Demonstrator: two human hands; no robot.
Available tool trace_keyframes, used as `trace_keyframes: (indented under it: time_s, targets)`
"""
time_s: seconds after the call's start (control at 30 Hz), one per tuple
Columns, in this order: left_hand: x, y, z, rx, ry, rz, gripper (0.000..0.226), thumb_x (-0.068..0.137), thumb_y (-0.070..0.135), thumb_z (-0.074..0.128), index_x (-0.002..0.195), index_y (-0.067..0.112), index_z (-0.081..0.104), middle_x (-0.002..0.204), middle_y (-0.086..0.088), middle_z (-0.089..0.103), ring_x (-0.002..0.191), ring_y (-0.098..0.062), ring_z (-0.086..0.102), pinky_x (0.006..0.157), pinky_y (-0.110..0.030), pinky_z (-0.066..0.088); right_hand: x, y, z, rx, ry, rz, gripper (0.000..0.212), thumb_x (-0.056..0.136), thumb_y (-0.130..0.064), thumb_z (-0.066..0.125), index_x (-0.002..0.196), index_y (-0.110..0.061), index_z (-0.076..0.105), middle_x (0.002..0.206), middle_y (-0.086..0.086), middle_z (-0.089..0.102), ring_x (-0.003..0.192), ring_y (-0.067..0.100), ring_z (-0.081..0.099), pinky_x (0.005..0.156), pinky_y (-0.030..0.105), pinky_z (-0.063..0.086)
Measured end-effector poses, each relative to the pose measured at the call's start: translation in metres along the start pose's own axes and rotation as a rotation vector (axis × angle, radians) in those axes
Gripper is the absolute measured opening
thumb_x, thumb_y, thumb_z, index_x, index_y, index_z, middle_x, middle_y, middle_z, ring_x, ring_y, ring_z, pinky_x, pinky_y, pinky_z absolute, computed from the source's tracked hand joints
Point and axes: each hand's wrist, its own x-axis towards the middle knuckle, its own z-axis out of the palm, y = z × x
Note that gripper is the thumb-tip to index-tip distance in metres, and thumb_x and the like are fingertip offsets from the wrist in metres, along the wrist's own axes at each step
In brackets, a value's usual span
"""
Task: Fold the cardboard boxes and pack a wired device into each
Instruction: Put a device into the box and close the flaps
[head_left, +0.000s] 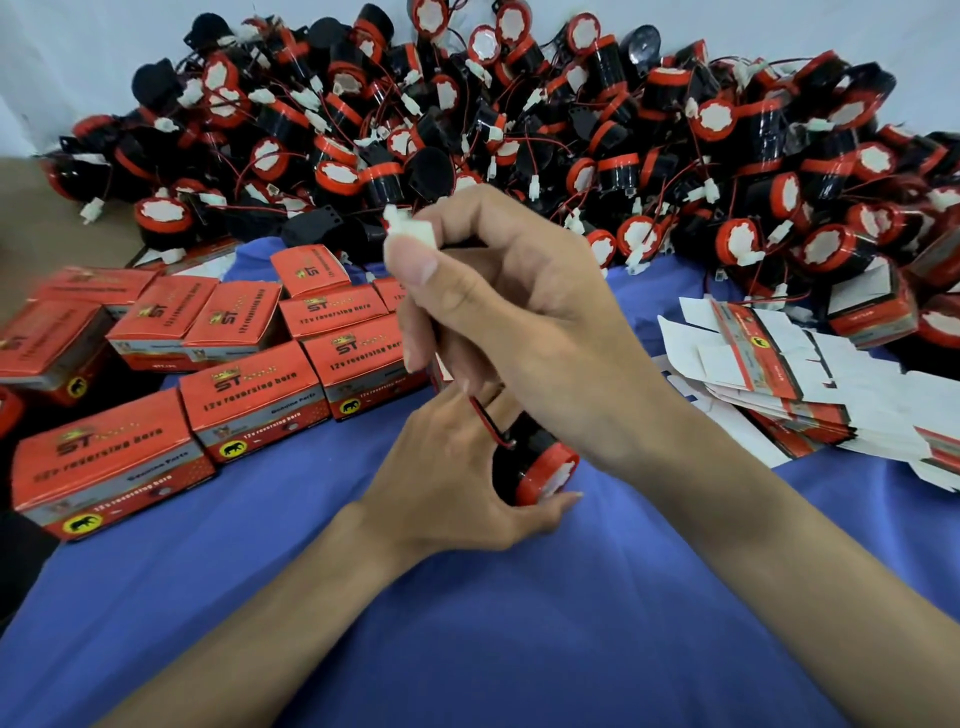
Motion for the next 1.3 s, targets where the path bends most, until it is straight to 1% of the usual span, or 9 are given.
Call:
trace_keyframes:
  time_s: [0.13, 0.23, 0.37, 0.43, 0.53, 0.7, 1.0, 1.13, 1.3]
  targets:
    - [0.003, 0.001, -0.002, 0.223, -0.073, -0.142, 0.066, 0.072, 0.064, 0.040, 0.105, 0.016, 0.070, 0.097, -0.004, 0.070, 0.093, -0.025, 0.065, 0.078, -0.039, 0.051, -0.001, 0.002, 0.002, -0.052, 0.011, 0.024, 0.013, 0.096, -0.013, 0.052, 0.084, -0.011, 0.053, 0.056, 0.001, 0.059, 0.038, 0.005, 0.044, 0.044, 0.014, 0.035]
    - [0.002, 0.000, -0.001, 0.076, 0.115, -0.094, 0.030, 0.074, 0.052, 0.051, 0.080, 0.023, 0.057, 0.072, 0.003, 0.065, 0.065, -0.023, 0.064, 0.058, -0.034, 0.050, 0.000, -0.001, 0.000, -0.072, 0.078, 0.024, 0.020, 0.097, -0.016, 0.052, 0.077, -0.015, 0.052, 0.053, -0.001, 0.057, 0.037, 0.005, 0.042, 0.042, 0.013, 0.034]
    - [-0.001, -0.002, 0.002, -0.060, 0.261, -0.112, 0.033, 0.078, 0.051, 0.060, 0.100, 0.030, 0.049, 0.076, 0.028, 0.052, 0.073, -0.004, 0.059, 0.066, -0.004, 0.038, 0.005, -0.005, -0.011, -0.212, 0.218, 0.023, 0.020, 0.096, -0.024, 0.054, 0.078, -0.017, 0.051, 0.049, -0.004, 0.054, 0.038, 0.005, 0.040, 0.042, 0.017, 0.032]
    - [-0.001, -0.004, 0.002, -0.192, 0.341, -0.174, 0.042, 0.078, 0.052, 0.064, 0.111, 0.033, 0.045, 0.088, 0.037, 0.056, 0.081, 0.013, 0.058, 0.073, 0.000, 0.039, 0.008, -0.004, -0.019, -0.292, 0.294, 0.054, 0.018, 0.097, -0.026, 0.054, 0.082, -0.017, 0.053, 0.048, -0.004, 0.057, 0.038, 0.006, 0.040, 0.043, 0.020, 0.034]
    - [0.000, -0.009, 0.004, -0.287, 0.505, -0.169, 0.046, 0.079, 0.042, 0.070, 0.115, 0.030, 0.044, 0.106, 0.035, 0.055, 0.095, 0.017, 0.056, 0.079, -0.004, 0.044, 0.013, 0.003, -0.034, -0.383, 0.346, 0.165, 0.018, 0.098, -0.026, 0.051, 0.085, -0.014, 0.055, 0.049, -0.005, 0.061, 0.039, 0.005, 0.041, 0.045, 0.018, 0.036]
    - [0.003, -0.017, 0.004, -0.415, 0.656, -0.143, 0.057, 0.077, 0.018, 0.076, 0.117, 0.029, 0.037, 0.116, 0.002, 0.049, 0.107, -0.009, 0.056, 0.087, -0.026, 0.050, 0.018, 0.015, -0.047, -0.529, 0.208, 0.375, 0.022, 0.098, -0.027, 0.048, 0.093, -0.010, 0.061, 0.053, -0.007, 0.065, 0.039, 0.003, 0.045, 0.046, 0.013, 0.038]
    - [0.005, -0.019, 0.005, -0.456, 0.639, -0.072, 0.063, 0.077, -0.005, 0.069, 0.120, 0.024, 0.033, 0.120, 0.002, 0.044, 0.107, -0.012, 0.054, 0.084, -0.025, 0.048, 0.018, 0.020, -0.055, -0.525, 0.266, 0.326, 0.014, 0.096, -0.015, 0.054, 0.090, -0.006, 0.063, 0.074, 0.004, 0.066, 0.050, 0.001, 0.062, 0.052, 0.011, 0.048]
    - [0.004, -0.024, 0.003, -0.477, 0.574, -0.129, 0.060, 0.083, 0.001, 0.069, 0.128, 0.028, 0.040, 0.129, 0.009, 0.048, 0.122, -0.031, 0.053, 0.088, -0.058, 0.051, 0.018, 0.020, -0.055, -0.449, 0.279, 0.311, 0.012, 0.097, -0.007, 0.052, 0.106, -0.009, 0.058, 0.075, 0.009, 0.067, 0.052, 0.005, 0.064, 0.054, 0.013, 0.049]
    - [0.005, -0.030, 0.002, -0.363, 0.562, -0.038, 0.057, 0.081, -0.012, 0.066, 0.127, 0.015, 0.047, 0.132, -0.009, 0.046, 0.126, -0.035, 0.046, 0.091, -0.060, 0.048, 0.017, 0.019, -0.055, -0.459, 0.266, 0.282, 0.019, 0.098, -0.003, 0.046, 0.102, -0.010, 0.064, 0.074, 0.007, 0.066, 0.053, 0.005, 0.066, 0.057, 0.013, 0.051]
